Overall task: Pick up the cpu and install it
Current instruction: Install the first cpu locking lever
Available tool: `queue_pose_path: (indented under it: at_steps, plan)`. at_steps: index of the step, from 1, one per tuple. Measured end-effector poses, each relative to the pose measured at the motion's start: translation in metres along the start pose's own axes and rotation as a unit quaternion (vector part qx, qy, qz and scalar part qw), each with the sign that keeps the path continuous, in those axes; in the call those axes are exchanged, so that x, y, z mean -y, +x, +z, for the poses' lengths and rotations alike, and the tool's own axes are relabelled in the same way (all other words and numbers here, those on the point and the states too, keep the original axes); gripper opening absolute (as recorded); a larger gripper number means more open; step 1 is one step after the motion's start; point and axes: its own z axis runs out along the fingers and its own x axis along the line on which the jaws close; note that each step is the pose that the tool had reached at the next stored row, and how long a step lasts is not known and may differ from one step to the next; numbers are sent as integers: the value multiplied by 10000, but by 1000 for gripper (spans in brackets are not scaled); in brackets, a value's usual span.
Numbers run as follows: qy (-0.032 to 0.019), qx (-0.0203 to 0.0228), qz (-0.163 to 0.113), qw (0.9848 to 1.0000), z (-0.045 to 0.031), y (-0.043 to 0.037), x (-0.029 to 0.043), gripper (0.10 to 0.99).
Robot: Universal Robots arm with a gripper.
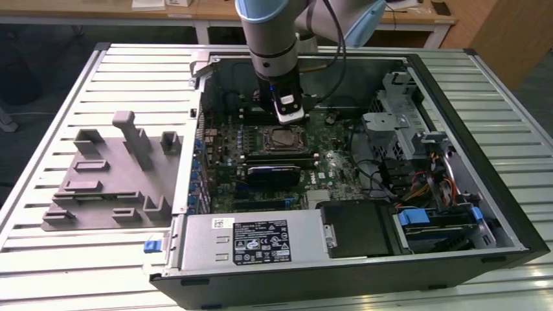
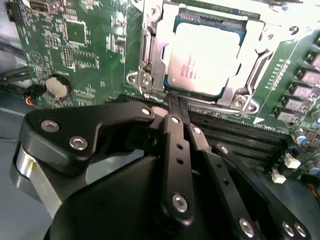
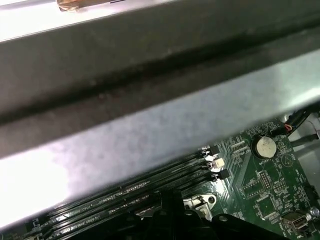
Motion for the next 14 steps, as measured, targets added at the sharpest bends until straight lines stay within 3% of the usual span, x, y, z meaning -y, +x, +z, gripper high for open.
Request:
queue_pose_path:
  at_steps: [4, 11, 14]
  plan:
    - [-18, -3, 3, 10000, -15, -2, -6, 106]
    - [-14, -4, 3, 10000, -181, -25, -40, 106]
    - [-15, -4, 3, 10000, -213, -29, -46, 106]
